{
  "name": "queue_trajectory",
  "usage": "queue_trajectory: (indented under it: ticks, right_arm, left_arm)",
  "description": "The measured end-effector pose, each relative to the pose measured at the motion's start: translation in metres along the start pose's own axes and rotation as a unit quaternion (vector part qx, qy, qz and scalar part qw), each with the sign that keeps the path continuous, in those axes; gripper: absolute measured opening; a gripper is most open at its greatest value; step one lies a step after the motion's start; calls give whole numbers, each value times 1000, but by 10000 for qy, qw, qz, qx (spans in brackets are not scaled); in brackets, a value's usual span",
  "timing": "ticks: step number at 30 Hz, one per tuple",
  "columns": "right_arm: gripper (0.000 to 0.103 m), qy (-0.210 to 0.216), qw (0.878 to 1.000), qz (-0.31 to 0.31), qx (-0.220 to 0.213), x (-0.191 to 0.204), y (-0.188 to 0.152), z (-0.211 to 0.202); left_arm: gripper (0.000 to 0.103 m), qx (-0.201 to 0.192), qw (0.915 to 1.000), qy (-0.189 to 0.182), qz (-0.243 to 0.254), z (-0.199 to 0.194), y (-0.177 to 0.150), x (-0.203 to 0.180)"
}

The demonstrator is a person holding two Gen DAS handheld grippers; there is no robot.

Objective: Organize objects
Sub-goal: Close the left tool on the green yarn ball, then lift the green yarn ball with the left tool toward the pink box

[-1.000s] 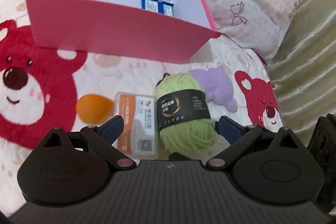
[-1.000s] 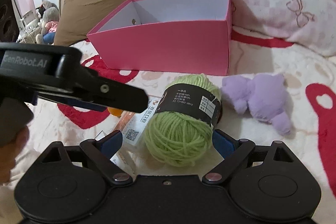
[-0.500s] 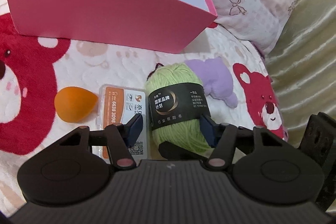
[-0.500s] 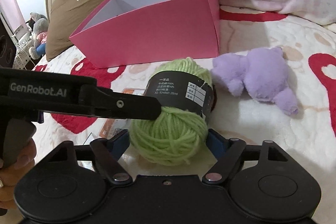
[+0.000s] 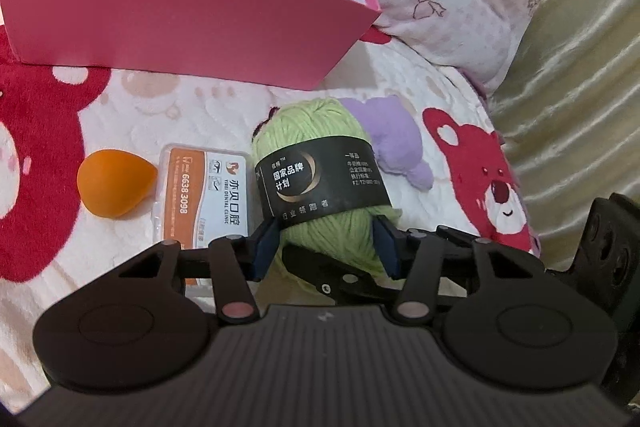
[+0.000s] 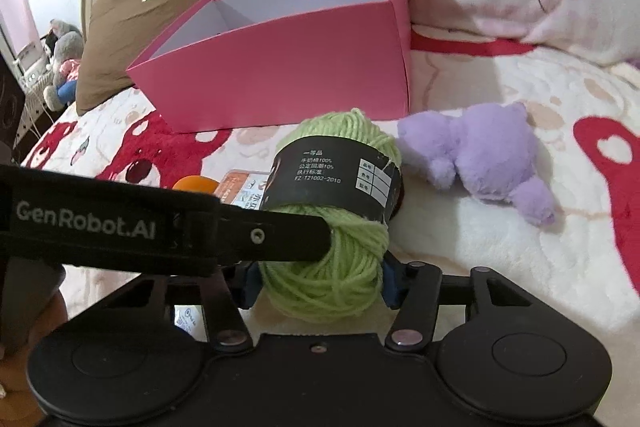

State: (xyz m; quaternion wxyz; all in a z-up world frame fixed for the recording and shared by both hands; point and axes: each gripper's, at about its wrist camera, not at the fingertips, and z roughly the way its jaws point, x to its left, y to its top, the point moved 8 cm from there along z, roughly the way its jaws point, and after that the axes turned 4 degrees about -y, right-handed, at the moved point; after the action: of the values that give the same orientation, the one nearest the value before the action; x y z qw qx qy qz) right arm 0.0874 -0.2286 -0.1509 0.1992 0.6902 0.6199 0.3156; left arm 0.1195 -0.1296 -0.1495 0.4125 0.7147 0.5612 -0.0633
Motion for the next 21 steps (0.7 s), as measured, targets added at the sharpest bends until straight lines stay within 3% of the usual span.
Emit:
queue_trajectory:
  ticks: [21]
  right_arm:
    - [60,-268,9985,-468,-116,34,19,-53]
  left_arm:
    - [50,46,9998,-191,-44,-63,8,-29]
